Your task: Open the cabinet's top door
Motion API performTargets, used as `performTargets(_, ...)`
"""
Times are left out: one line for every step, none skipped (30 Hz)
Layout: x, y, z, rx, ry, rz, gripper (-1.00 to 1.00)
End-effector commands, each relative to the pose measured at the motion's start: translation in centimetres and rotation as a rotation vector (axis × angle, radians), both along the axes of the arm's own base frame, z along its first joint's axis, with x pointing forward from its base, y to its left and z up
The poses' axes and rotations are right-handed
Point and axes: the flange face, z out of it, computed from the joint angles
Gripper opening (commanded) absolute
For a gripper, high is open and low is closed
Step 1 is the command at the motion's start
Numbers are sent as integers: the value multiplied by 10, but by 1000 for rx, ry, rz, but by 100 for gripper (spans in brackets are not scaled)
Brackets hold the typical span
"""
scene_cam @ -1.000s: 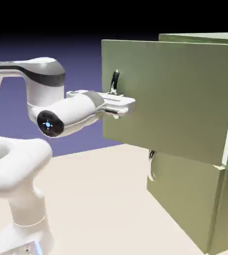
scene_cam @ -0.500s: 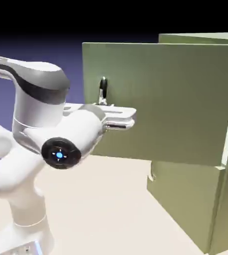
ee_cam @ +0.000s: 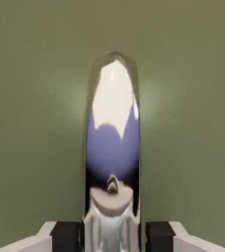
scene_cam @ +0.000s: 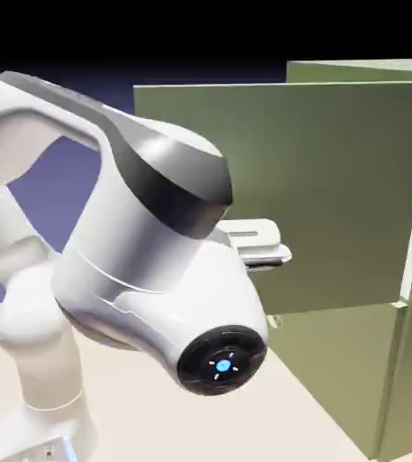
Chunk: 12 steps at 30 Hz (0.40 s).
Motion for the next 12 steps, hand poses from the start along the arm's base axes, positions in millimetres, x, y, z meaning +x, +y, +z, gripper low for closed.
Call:
performTargets(1, -5, 0, 0, 0, 13, -100)
performTargets(1, -8, 0, -1, 0, 24, -100)
performTargets(2, -12, 0, -1, 0, 34, -100)
performTargets(3, -15, 0, 0, 0, 42, -100)
performTargets(4, -18, -1, 2, 1, 49, -100)
performTargets(4, -20, -1, 4, 1, 53, -100)
performTargets(4, -21, -2, 5, 1, 56, -100)
performTargets(5, -22, -2, 5, 2, 58, -100)
performTargets(5, -22, -2, 5, 2, 59, -100)
performTargets(5, -23, -2, 4, 2, 61, -100)
performTargets(5, -23, -1, 4, 1, 63, -100)
performTargets(5, -24, -1, 3, 1, 65, -100)
